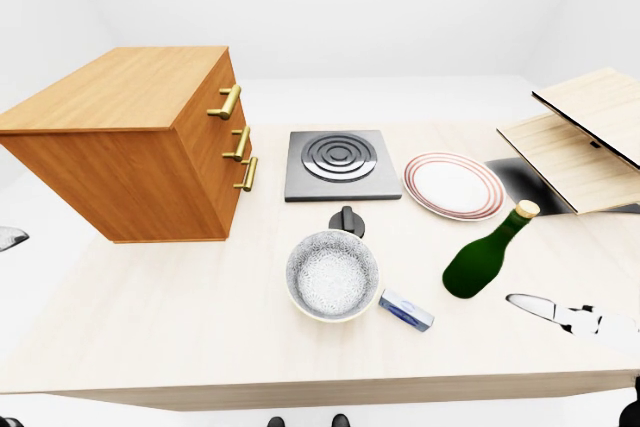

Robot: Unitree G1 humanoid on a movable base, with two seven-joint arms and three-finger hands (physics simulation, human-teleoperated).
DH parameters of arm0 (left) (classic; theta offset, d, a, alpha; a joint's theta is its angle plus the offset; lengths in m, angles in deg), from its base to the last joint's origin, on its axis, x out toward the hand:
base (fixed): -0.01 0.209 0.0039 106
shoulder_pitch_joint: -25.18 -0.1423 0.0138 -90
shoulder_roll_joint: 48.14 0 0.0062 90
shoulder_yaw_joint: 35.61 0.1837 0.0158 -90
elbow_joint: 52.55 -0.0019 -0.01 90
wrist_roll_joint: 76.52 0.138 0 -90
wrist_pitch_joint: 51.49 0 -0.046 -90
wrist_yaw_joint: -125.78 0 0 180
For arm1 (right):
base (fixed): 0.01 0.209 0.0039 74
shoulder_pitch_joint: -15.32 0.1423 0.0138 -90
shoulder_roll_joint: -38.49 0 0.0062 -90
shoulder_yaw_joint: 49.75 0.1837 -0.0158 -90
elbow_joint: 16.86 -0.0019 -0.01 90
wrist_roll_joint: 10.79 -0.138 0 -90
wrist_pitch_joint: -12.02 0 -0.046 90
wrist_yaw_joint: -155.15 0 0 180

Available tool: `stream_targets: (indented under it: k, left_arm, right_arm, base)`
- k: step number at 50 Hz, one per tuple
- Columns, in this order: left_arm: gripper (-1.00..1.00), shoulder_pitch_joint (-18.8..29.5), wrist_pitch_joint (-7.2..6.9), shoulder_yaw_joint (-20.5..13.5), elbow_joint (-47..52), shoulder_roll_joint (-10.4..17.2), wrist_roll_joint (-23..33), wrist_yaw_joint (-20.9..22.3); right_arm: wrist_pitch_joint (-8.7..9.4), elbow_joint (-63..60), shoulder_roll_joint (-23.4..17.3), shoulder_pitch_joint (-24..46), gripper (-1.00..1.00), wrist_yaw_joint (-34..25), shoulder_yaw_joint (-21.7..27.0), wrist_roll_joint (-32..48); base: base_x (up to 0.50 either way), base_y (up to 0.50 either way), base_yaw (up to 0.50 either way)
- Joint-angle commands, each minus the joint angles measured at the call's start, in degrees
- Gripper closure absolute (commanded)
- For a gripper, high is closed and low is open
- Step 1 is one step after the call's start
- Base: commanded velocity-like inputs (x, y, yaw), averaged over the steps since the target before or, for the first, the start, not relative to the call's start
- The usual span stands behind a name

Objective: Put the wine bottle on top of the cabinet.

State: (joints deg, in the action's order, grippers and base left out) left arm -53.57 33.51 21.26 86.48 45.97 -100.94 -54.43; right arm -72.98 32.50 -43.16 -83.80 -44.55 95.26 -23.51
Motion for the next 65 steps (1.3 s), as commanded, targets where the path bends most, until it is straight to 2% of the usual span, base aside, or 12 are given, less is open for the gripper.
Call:
stream_targets:
  k: [1,10,22,37,63,65]
  left_arm:
    - [-1.00,-0.4,0.00,0.4,-0.1,-0.5,0.7,0.5]
    - [-1.00,-0.4,0.00,0.5,0.0,-0.8,1.2,1.0]
    - [-1.00,-0.5,0.00,0.7,-0.2,-0.9,1.4,1.2]
    - [-1.00,-0.6,0.00,1.0,-0.2,-1.2,2.0,1.7]
    - [-1.00,-0.7,0.00,1.4,-0.3,-1.7,3.0,2.3]
    - [-1.00,-0.7,0.00,1.4,-0.1,-1.7,3.0,2.3]
  right_arm:
    - [0.00,4.7,-2.7,0.1,-1.00,0.1,3.3,-1.4]
    - [0.00,7.7,-8.0,2.5,-1.00,0.7,5.8,-2.1]
    - [0.00,14.0,-11.6,6.7,-1.00,4.3,-1.7,1.1]
    - [0.00,23.4,-14.0,10.7,-1.00,7.6,-10.2,3.5]
    - [0.00,36.9,-12.0,7.4,-1.00,8.6,-12.2,2.0]
    - [-1.31,39.2,-11.9,7.5,-1.00,8.6,-12.9,2.0]
  base:
    - [0.00,0.00,0.00]
    - [0.00,0.00,0.00]
    - [0.00,0.00,0.00]
    - [0.00,0.00,0.00]
    - [0.00,0.00,0.00]
    - [0.00,0.00,0.00]
